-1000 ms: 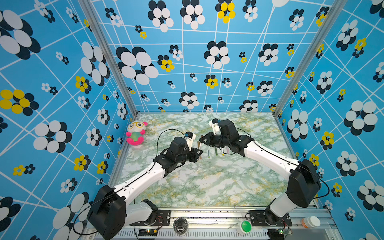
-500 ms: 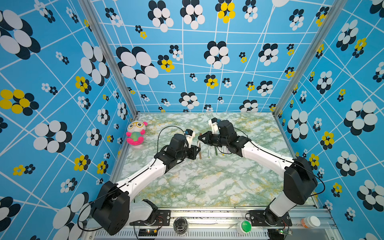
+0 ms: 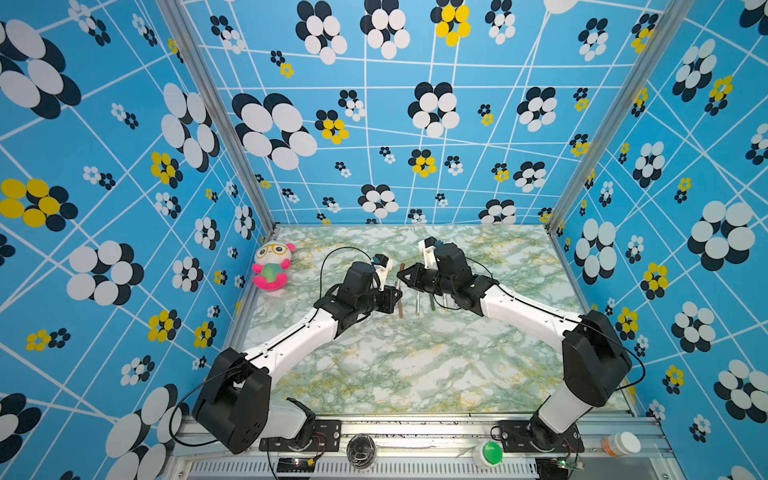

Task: Insert the pens into the pen caps
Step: 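Open the right gripper and lift it off the capped white marker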

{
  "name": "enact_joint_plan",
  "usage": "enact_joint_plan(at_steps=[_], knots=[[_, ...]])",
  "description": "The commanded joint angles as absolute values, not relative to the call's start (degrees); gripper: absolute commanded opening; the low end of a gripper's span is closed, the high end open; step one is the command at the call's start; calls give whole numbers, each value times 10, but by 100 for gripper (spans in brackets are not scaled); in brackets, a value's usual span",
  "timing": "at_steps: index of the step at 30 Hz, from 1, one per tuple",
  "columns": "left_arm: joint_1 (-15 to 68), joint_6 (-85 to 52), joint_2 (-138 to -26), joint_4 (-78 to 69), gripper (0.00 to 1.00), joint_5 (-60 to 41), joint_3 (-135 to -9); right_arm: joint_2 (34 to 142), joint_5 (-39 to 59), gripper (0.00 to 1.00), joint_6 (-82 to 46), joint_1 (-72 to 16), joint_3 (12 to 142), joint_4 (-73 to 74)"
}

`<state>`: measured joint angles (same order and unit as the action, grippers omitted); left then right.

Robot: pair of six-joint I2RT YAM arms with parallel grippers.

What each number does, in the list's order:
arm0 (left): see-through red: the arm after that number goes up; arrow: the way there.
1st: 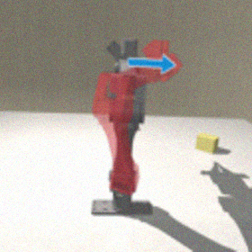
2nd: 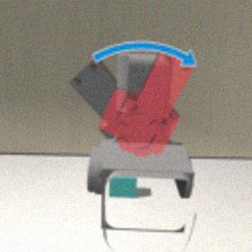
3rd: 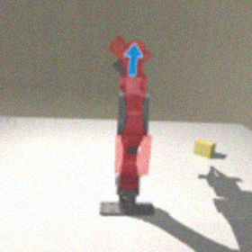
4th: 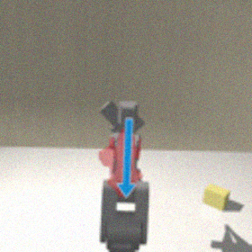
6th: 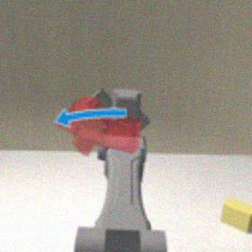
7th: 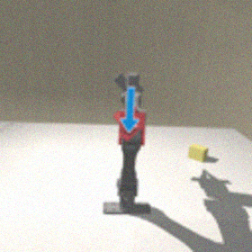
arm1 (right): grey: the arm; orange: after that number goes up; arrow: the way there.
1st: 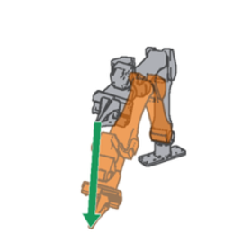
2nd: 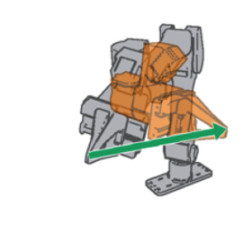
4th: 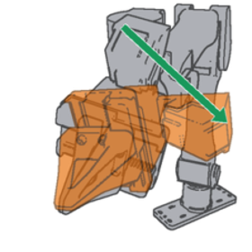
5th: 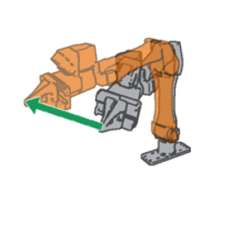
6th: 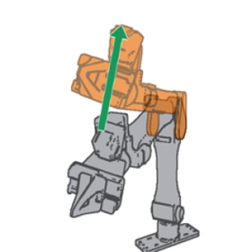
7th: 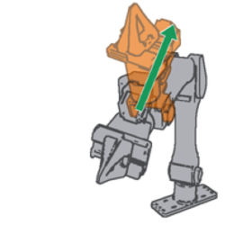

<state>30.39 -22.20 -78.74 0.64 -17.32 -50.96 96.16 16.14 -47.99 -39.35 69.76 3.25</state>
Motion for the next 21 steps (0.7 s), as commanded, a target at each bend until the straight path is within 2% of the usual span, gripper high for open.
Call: enact_joint_plan(at_steps=[1,9,16,18,21], knots=[[290,-230,-765,-202,0,-149,-548,971,270,0,-471,-421,695,-123],[291,-301,-737,-91,0,-151,-441,950,262,0,-450,-331,817,-131],[292,-320,-729,-23,0,-153,-394,942,249,39,-422,-310,864,-142],[292,-321,-731,-7,0,-150,-396,930,241,44,-419,-309,846,-141],[291,-331,-737,17,0,-130,-403,909,224,45,-417,-309,808,-137]])
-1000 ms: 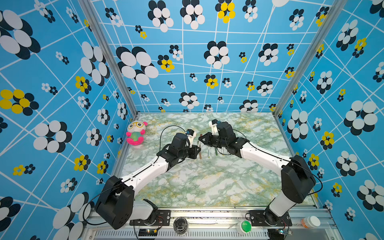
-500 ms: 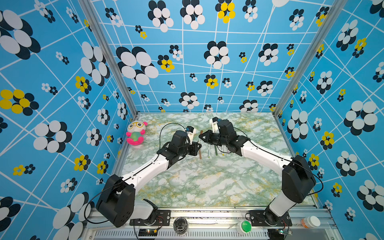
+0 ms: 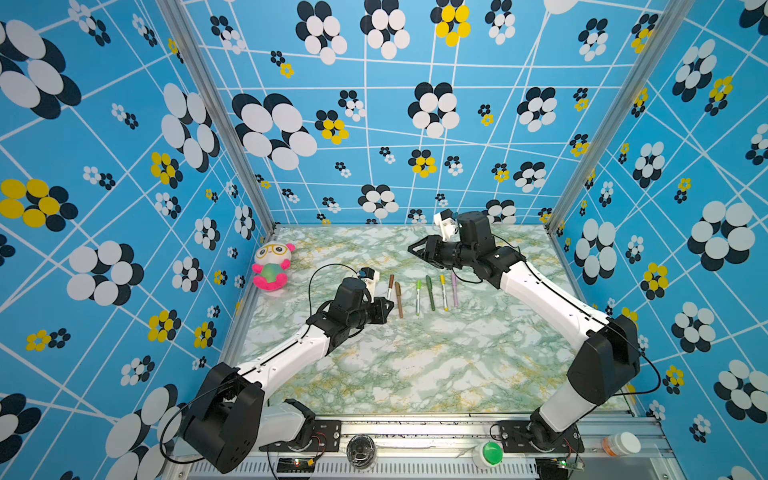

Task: Insert the pens into the pen caps
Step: 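Open the right gripper and lift it off the capped white marker, then lower the capped white marker with the left gripper beside the brown pen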

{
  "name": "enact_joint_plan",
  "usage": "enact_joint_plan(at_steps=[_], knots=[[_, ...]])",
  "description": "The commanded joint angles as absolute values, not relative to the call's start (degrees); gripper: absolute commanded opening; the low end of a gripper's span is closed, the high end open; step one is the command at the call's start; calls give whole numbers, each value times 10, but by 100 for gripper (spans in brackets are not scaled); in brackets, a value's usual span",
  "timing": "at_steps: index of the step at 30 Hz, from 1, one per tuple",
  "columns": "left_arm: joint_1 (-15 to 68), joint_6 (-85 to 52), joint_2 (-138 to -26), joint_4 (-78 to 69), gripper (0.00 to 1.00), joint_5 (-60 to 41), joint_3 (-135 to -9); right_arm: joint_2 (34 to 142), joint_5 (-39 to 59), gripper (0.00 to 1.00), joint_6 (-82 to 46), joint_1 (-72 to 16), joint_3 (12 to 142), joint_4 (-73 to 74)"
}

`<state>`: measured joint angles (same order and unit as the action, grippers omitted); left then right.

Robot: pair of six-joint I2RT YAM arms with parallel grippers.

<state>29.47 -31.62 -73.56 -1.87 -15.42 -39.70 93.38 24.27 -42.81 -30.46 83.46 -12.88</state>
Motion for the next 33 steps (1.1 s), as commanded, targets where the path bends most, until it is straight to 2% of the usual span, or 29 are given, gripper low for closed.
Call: enact_joint_plan(at_steps=[1,14,23,33], knots=[[292,-340,-742,28,0,-119,-407,900,217,45,-414,-309,796,-140],[292,-374,-872,58,0,-36,-479,840,142,46,-383,-307,726,-175],[292,-381,-958,42,0,-30,-517,816,134,46,-381,-301,704,-175],[292,-382,-1006,32,1,-24,-534,811,137,46,-384,-298,700,-172]])
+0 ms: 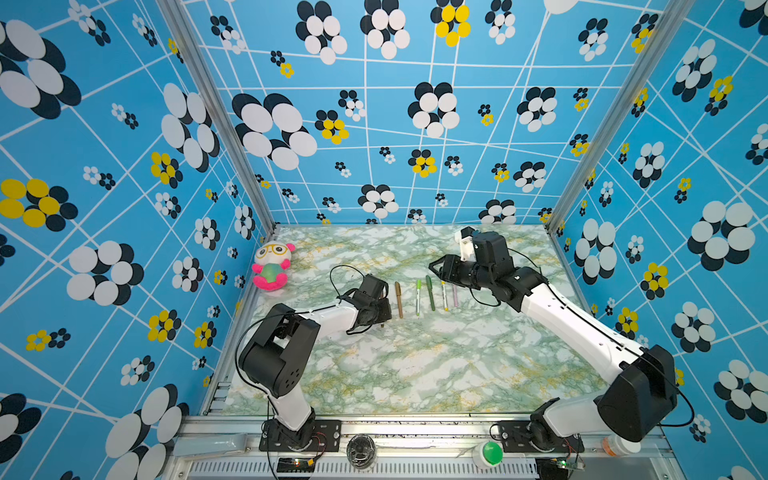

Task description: Insert the pens into the pen caps

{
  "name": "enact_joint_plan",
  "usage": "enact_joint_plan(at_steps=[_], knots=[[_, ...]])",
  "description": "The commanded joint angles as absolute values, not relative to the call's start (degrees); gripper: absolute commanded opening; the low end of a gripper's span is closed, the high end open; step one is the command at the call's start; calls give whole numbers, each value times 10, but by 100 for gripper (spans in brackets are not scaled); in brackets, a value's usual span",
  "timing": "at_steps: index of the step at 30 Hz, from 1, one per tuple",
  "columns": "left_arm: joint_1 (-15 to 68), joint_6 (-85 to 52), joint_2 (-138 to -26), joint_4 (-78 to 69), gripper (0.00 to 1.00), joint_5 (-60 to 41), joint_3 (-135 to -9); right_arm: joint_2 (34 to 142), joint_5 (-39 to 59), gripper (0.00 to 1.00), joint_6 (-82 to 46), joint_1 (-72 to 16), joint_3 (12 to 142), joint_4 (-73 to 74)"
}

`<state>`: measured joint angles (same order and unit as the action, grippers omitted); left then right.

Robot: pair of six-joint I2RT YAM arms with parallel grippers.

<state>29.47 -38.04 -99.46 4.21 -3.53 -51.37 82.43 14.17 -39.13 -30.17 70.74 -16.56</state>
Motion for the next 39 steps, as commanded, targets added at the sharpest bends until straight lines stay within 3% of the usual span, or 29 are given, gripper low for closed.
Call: enact_joint_plan(at_steps=[1,15,30,35,39], knots=[[292,-382,-1010,32,2,-22,-538,811,137,46,-384,-298,699,-171],[291,-374,-1059,47,17,-4,-582,801,142,46,-391,-297,686,-163],[291,-365,-1026,68,32,18,-581,786,133,46,-389,-294,675,-168],[286,-327,-955,40,42,11,-572,781,111,47,-358,-290,674,-186],[263,-276,-860,27,62,23,-559,763,77,47,-326,-269,661,-187]])
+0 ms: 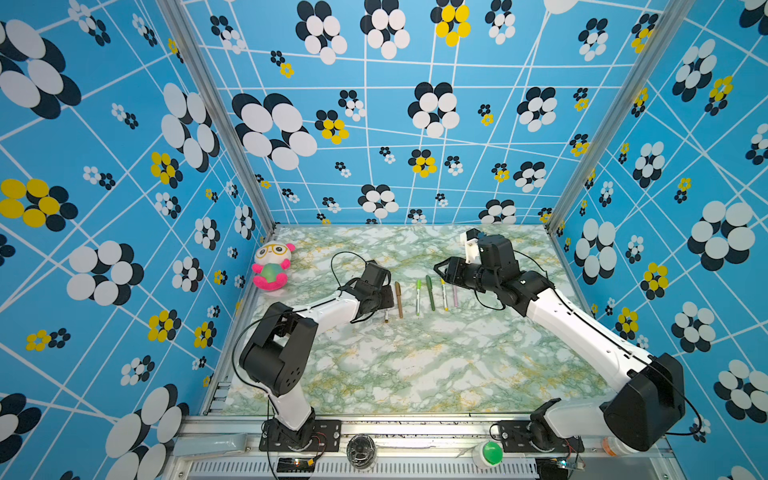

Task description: Insert the pens into the pen caps

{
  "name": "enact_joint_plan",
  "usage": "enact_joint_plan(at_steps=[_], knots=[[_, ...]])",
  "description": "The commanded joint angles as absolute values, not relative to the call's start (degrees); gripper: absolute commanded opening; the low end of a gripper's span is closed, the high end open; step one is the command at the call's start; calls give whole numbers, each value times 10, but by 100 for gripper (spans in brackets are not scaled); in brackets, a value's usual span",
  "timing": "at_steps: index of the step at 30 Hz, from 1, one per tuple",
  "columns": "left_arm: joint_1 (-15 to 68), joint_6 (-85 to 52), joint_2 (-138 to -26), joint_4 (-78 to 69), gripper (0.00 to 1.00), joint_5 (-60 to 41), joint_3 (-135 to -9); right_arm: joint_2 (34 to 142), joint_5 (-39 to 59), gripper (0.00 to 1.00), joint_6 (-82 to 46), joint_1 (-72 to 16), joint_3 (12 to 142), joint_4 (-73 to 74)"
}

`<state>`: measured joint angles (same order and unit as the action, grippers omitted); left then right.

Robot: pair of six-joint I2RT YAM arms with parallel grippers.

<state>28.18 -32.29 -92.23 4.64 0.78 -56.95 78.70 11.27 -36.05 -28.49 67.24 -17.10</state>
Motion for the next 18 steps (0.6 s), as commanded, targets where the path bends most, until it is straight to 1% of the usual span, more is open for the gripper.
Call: enact_joint_plan(at_steps=[1,3,7,9,11,14,18], knots=[[252,-258,-832,25,66,26,-555,755,62,47,-315,-259,657,-186],[223,-218,-779,18,69,24,-545,730,13,48,-294,-241,639,-177],[145,-144,-690,-6,88,17,-511,661,-112,49,-251,-199,547,-104],[114,-117,-660,-19,99,37,-489,629,-172,54,-232,-180,490,-53],[91,-105,-638,-52,99,82,-452,598,-232,55,-203,-165,432,0],[70,-127,-631,-85,99,146,-399,576,-302,55,-145,-152,349,90],[65,-117,-650,-119,99,221,-336,581,-357,54,-79,-141,250,206]])
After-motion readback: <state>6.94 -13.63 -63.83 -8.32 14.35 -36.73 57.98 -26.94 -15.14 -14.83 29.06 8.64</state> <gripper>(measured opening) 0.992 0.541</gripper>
